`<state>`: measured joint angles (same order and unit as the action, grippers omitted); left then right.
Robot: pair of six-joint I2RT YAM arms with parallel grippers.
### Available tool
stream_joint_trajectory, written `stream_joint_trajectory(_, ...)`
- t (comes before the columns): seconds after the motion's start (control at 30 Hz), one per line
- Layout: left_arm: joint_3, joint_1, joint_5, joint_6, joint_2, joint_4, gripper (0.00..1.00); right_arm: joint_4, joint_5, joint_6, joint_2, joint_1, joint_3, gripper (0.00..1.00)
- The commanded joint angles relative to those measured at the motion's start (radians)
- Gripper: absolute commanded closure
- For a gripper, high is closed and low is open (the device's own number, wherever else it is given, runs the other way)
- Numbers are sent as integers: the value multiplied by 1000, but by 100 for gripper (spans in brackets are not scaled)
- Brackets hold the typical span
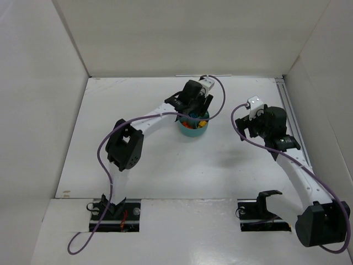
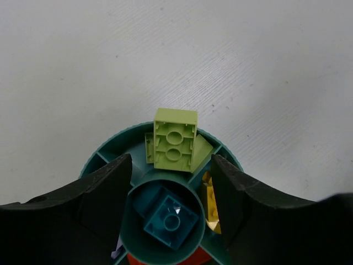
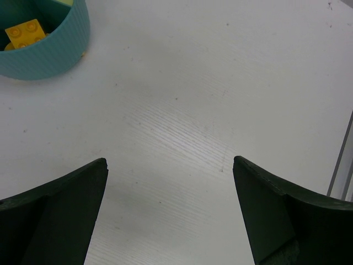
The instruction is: Sort the legos into containers by color
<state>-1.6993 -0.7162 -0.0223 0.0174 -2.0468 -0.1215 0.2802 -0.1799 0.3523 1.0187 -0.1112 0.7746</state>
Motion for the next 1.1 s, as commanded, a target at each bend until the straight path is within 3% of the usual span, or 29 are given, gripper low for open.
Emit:
stream_joint_trajectory(0.0,27,1,-4,-19,164,72,44,-22,-3,-1,-39,5,3,0)
stream_joint_trajectory(0.07,69,1,-13,-28,221,83,42,-22,7,-1,-49,15,3,0)
stream_joint_trajectory(0.1,88,1,-13,-42,241,92,37,-22,7,-1,-49,15,3,0)
stream_joint_trajectory(0.13,110,1,-13,-51,263,103,26,-22,7,-1,-49,15,3,0)
stream_joint_trajectory(0.33,374,14,111,-200,496,149,0,-22,16,-21,-49,15,3,0)
stream_joint_trajectory(0.63,687,205,341,-554,801,-15,0,-32,48,-39,-40,24,-7,0)
stream_joint_trajectory(0.8,802,319,332,-626,884,-78,0,-32,59,-61,-20,24,-18,0)
stream_joint_trajectory(1.07,825,353,360,-626,915,-87,0,-32,80,-72,-11,33,-29,0)
